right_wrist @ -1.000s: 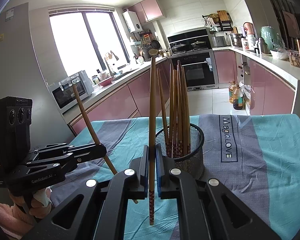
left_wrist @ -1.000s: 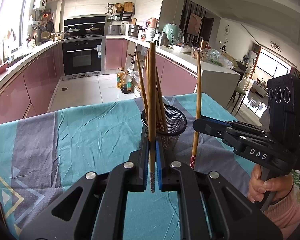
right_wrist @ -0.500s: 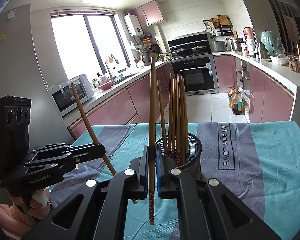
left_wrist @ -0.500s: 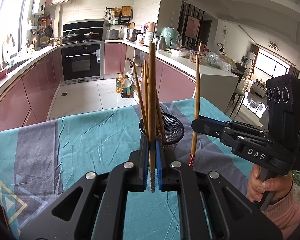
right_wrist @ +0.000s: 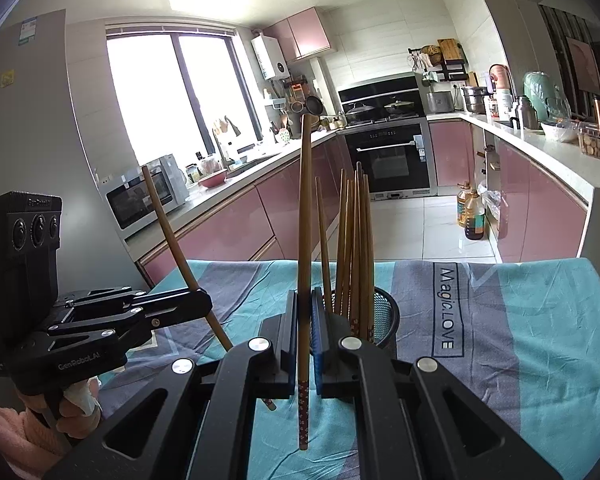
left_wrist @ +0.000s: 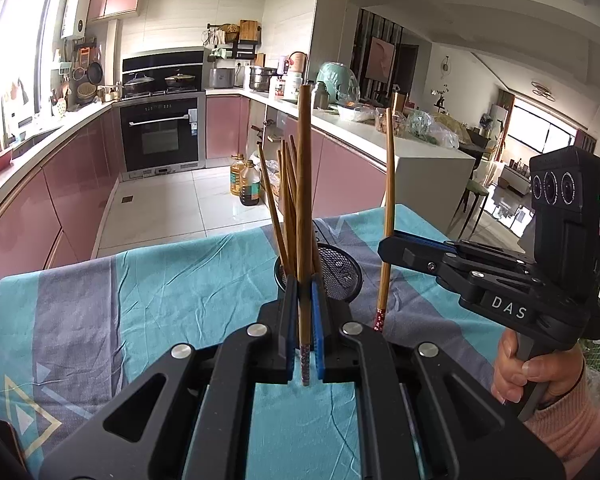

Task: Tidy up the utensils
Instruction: 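Carry the upright chopstick over the mesh cup with the left tool while the right tool follows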

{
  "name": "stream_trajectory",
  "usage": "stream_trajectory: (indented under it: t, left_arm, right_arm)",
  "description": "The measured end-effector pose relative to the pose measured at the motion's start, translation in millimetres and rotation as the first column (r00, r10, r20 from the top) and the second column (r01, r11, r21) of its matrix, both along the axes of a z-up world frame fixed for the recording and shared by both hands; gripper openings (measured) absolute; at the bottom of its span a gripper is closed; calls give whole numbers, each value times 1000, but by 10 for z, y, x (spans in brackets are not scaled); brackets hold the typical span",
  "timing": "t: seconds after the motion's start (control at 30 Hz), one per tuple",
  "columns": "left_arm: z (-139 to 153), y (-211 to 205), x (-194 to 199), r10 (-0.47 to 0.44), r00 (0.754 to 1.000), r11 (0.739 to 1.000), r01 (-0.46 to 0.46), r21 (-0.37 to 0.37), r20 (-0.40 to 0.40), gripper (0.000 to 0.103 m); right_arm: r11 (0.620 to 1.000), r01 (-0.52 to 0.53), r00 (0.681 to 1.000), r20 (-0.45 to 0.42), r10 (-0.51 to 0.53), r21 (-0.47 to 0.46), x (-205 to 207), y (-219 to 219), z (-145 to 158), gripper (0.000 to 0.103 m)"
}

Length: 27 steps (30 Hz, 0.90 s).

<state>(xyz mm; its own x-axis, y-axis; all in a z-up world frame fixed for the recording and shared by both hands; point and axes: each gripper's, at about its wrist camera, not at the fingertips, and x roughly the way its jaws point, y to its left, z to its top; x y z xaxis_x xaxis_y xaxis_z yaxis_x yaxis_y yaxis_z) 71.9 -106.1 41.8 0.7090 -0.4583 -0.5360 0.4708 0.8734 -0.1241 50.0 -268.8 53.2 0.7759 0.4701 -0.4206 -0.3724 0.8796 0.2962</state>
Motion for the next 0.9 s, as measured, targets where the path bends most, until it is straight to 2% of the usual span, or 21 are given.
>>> stream_trajectory:
  t: [0.9]
  left_arm:
    - [195, -62, 0, -12, 999, 1000, 13, -19, 49, 7]
  right_arm:
    - [1000, -11, 998, 58, 11, -14, 164, 24, 254, 6]
